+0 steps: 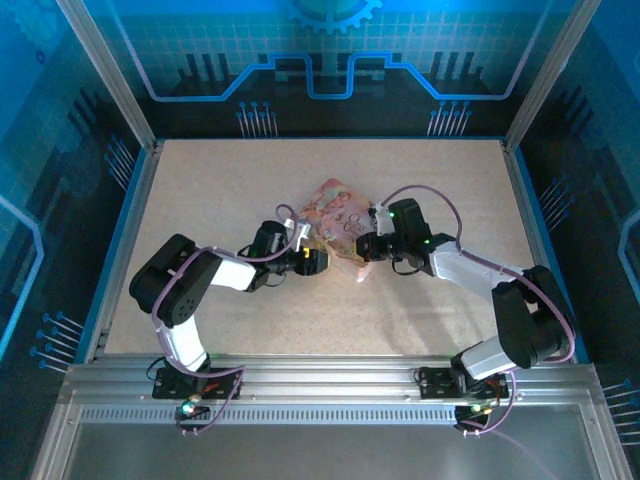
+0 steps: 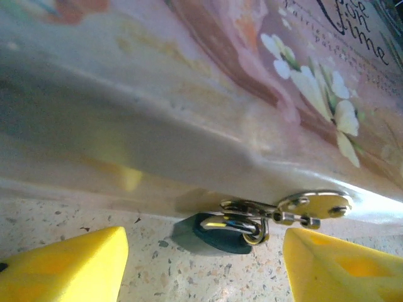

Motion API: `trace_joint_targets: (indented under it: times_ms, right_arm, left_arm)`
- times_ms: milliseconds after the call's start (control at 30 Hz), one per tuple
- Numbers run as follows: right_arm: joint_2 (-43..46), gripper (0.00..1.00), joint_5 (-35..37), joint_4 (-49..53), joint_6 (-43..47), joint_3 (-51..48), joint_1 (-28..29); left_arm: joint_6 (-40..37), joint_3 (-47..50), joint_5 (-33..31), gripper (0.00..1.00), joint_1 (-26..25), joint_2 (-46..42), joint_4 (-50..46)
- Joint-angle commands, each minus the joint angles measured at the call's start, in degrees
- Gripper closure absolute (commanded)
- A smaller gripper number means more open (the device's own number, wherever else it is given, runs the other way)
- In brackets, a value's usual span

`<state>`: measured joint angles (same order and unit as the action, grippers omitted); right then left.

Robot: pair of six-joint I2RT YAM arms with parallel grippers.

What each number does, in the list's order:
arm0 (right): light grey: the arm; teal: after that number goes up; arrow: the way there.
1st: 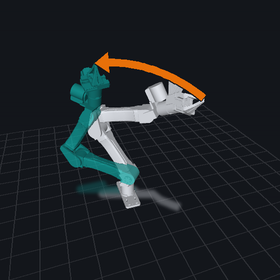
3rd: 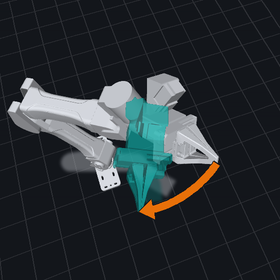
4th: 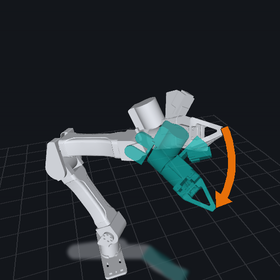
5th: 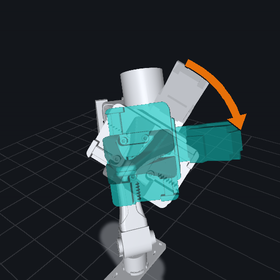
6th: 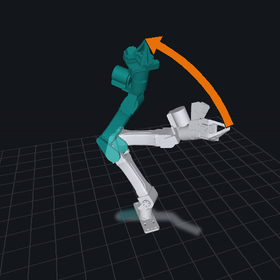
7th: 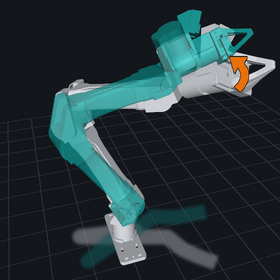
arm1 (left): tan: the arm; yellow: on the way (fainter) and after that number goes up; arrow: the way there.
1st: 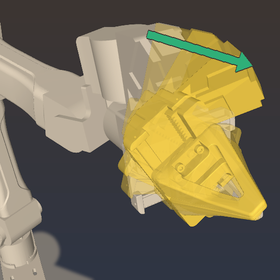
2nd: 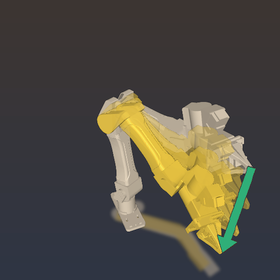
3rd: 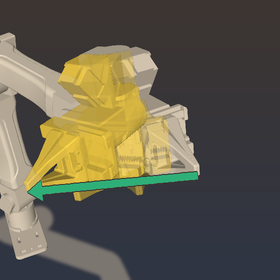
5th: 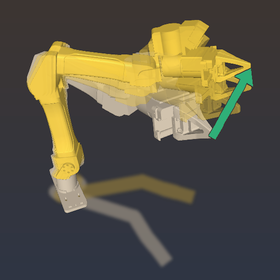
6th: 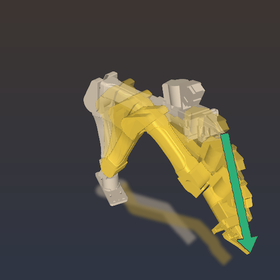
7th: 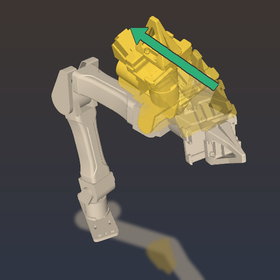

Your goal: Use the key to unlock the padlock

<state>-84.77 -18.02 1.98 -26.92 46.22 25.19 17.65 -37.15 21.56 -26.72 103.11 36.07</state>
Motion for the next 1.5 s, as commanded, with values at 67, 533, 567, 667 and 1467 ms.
trace_joint_targets:
  times_ms: [67,533,567,667,1467]
  right_arm:
    - [-1.1,1.0,0.9,0.6,1.4,0.8,0.1]
    - [-0.6,1.0,0.7,-0.3,1.5,-0.1,0.1]
    - [-0.5,1.0,0.7,-0.4,1.5,-0.1,0.1]
    - [-0.4,1.0,0.8,-0.4,1.4,-0.1,0.1]
    - [0.5,1.0,0.6,-1.1,1.2,-0.8,0.1]
  left_arm:
    - [0.1,-1.2,2.8,0.38,-0.2,1.0,2.5]
    - [-0.6,-2.1,2.5,0.5,-2.1,0.0,-0.1]
    - [-0.6,-2.1,2.1,0.51,-2.2,0.0,-0.1]
    - [-0.4,-2.3,1.8,0.52,-2.4,0.1,-0.1]
    - [1.8,-2.4,-1.4,0.62,-4.0,0.3,0.6]
